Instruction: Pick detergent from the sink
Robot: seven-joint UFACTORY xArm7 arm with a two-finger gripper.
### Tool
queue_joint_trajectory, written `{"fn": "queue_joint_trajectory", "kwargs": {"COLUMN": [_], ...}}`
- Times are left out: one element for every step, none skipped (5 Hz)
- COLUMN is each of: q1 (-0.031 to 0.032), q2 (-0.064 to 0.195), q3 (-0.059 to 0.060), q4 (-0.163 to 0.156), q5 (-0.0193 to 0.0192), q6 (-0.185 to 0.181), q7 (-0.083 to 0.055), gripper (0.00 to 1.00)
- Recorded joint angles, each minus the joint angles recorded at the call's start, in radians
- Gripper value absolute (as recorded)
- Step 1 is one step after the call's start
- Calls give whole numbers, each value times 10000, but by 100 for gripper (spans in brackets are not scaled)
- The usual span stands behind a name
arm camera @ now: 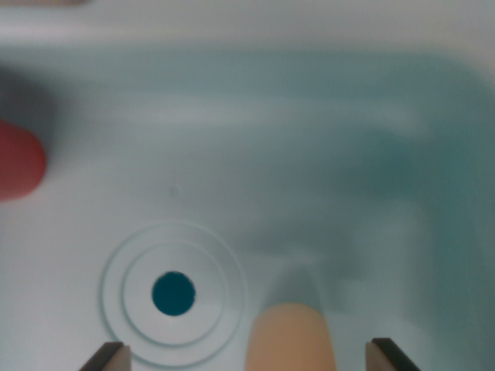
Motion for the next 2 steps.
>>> {"fn": "queue_joint_trajectory", "kwargs": {"q1": [-28,-28], "q2": [10,10], "q3": [-29,-29], "q4": [-123,-123], "q5": [11,11], "q6": [-128,-128], "q7": [-64,-64], "gripper": [0,0]}}
